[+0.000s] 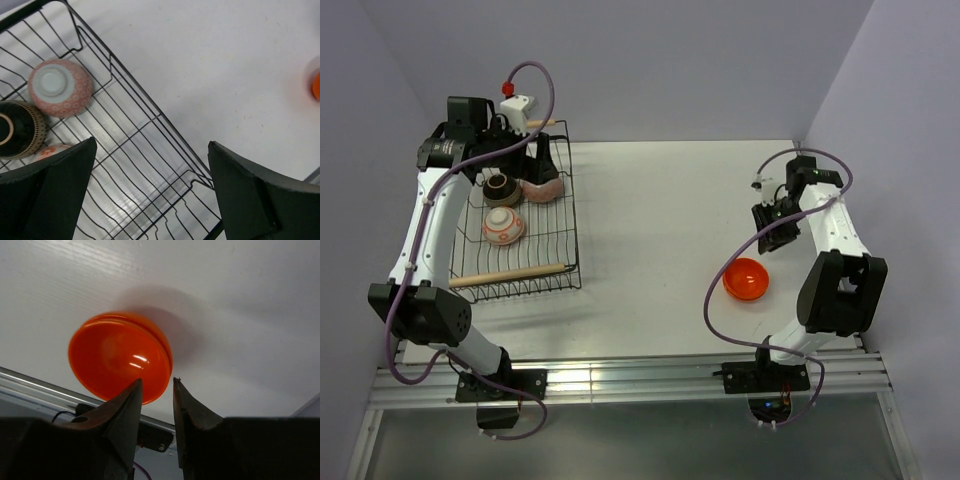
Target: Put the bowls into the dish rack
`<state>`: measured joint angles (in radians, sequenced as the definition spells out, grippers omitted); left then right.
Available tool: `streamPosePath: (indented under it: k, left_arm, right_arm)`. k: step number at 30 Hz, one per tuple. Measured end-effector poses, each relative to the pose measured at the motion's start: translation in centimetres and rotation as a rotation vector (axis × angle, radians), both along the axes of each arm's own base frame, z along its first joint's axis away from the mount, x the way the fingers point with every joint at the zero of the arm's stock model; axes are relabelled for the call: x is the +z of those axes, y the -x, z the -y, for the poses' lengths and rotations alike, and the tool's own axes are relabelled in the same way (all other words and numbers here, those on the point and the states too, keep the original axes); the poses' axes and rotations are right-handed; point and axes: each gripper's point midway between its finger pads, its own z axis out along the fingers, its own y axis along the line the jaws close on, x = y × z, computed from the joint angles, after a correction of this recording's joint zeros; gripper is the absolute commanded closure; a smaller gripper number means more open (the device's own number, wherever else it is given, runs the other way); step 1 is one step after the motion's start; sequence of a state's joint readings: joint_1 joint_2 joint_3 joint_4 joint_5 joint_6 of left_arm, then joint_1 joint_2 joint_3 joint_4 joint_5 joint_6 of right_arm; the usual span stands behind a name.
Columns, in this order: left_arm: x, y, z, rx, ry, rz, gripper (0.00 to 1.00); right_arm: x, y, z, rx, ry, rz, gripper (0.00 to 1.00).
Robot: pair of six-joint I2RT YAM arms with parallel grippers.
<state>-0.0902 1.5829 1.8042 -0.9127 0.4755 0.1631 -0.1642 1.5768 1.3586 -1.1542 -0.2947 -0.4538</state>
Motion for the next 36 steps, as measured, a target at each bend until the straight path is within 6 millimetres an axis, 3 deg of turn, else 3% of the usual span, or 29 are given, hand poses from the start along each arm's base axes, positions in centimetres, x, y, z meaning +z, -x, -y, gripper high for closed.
streamPosePath:
  k: [6, 10, 18, 31, 36]
  left_arm:
    - [-2.0, 0.6, 0.8, -0.029, 0.039, -0.06, 0.0]
    - [-2.9, 0.8, 0.9, -0.031, 0.042, -0.084, 0.0]
    - [-2.9, 0.7, 0.9, -0.032, 0.043, -0.078, 0.01]
    - [-3.2, 0.9, 0.9, -0.032, 0.045, -0.087, 0.01]
    - [-3.2, 0.9, 0.9, -0.03, 0.047, -0.089, 0.0]
  right_arm:
    - [-2.6, 2.9, 1.9, 0.029, 0.106, -0.114, 0.66]
    - [-3.1, 3.1, 2.5, 0.03, 0.139, -0.122, 0.67]
    - [-5.1, 3.2, 2.9, 0.031, 0.152, -0.172, 0.68]
    - [-6.1, 3.0, 2.9, 0.024, 0.152, -0.185, 0.69]
    - [-4.7, 2.1, 2.7, 0.009, 0.126, -0.156, 0.68]
